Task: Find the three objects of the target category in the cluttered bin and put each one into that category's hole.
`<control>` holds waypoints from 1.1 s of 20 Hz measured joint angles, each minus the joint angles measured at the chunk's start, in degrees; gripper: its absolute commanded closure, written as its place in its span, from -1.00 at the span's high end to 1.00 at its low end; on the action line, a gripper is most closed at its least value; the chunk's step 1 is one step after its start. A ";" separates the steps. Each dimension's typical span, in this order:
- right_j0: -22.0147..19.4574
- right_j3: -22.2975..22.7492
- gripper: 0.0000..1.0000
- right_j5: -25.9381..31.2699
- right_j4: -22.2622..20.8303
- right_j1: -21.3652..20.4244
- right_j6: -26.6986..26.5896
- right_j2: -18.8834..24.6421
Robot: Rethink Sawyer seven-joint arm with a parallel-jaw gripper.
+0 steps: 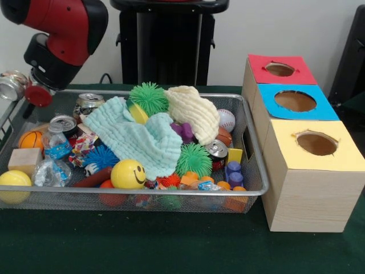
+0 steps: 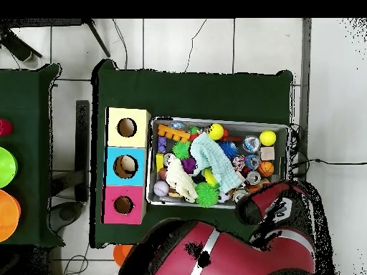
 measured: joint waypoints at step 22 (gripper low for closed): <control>-18.05 8.25 -1.00 -3.20 4.55 -10.77 0.00 14.44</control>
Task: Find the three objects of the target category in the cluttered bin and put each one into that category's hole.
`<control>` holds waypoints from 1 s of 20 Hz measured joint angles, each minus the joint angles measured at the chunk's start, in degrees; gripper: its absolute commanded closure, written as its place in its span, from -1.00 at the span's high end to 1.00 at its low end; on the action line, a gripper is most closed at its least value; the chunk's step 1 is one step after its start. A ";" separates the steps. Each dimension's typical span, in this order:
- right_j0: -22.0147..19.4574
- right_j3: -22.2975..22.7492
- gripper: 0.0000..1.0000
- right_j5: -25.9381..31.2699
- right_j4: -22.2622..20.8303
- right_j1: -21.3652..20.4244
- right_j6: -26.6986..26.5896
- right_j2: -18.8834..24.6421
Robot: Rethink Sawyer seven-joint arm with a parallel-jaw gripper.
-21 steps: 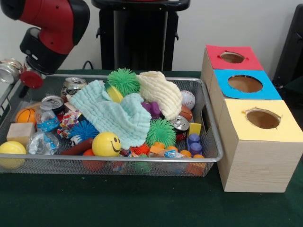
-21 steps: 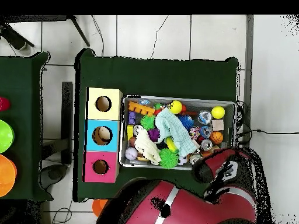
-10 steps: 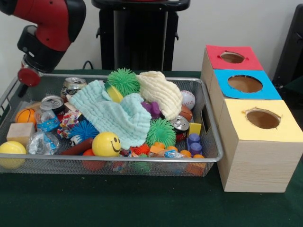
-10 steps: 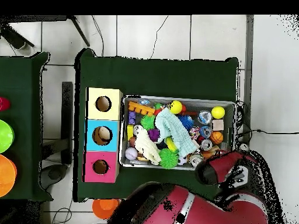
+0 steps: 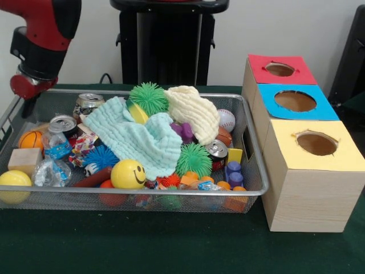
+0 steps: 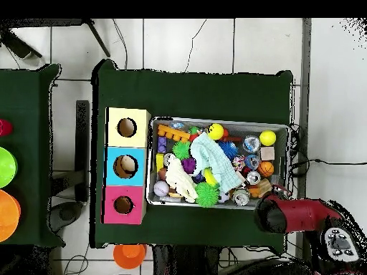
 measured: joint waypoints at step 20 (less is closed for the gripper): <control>-29.38 9.37 -1.00 2.65 2.65 -0.58 0.00 29.19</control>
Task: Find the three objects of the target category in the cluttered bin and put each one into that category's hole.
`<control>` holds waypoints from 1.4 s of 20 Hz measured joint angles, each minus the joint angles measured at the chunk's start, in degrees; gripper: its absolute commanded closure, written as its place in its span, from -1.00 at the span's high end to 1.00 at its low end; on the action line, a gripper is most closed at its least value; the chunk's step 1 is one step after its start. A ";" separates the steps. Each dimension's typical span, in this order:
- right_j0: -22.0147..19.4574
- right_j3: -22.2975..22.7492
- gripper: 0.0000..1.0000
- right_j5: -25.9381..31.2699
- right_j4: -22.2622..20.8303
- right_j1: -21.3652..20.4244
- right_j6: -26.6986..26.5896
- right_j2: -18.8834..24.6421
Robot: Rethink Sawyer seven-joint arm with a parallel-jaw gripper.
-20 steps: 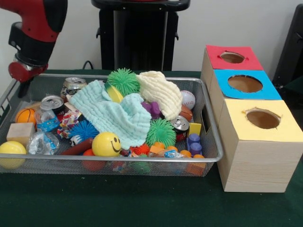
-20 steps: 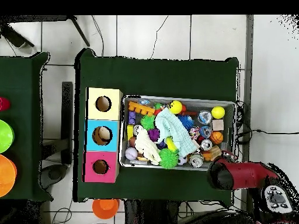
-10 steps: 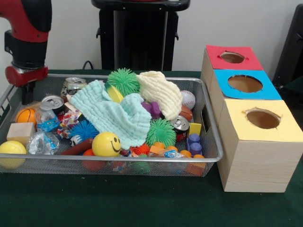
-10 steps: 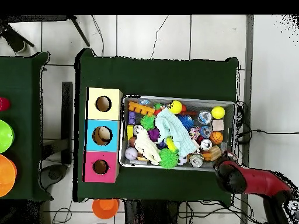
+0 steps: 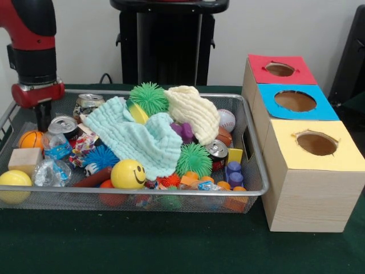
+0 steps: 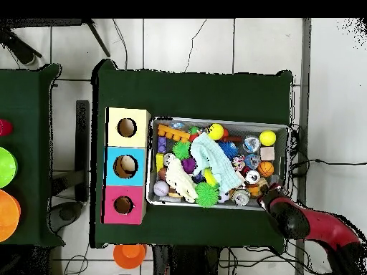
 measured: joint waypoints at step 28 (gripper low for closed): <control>-15.71 6.54 -1.00 1.57 1.94 7.11 0.00 19.81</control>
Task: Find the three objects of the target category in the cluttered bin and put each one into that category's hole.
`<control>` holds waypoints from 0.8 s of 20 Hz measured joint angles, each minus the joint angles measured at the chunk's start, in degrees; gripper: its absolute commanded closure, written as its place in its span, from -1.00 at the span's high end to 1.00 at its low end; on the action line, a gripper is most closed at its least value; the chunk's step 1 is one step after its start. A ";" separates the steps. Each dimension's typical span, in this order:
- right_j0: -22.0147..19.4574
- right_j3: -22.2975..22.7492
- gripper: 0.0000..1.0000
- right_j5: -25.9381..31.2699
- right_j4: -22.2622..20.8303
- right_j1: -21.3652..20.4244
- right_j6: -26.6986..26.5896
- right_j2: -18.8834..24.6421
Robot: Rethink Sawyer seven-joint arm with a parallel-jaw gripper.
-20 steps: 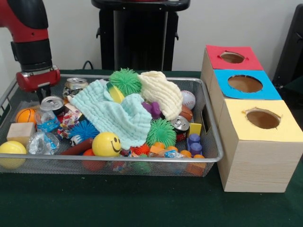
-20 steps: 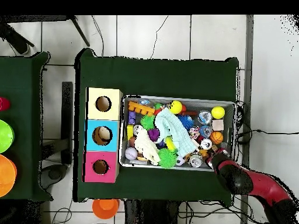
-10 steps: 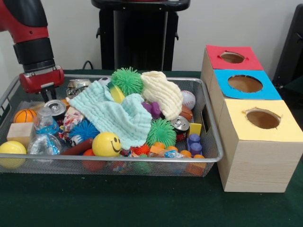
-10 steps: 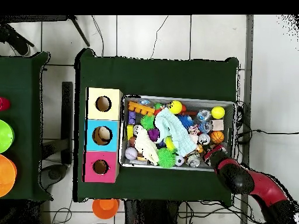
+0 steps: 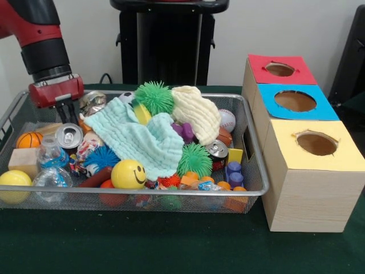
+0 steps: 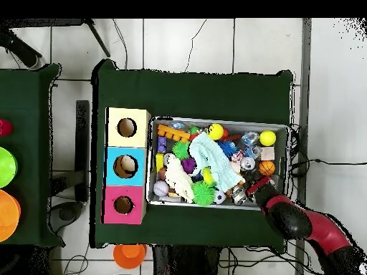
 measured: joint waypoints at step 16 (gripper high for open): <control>4.95 -0.26 -1.00 -1.16 -3.99 -2.30 0.00 -2.16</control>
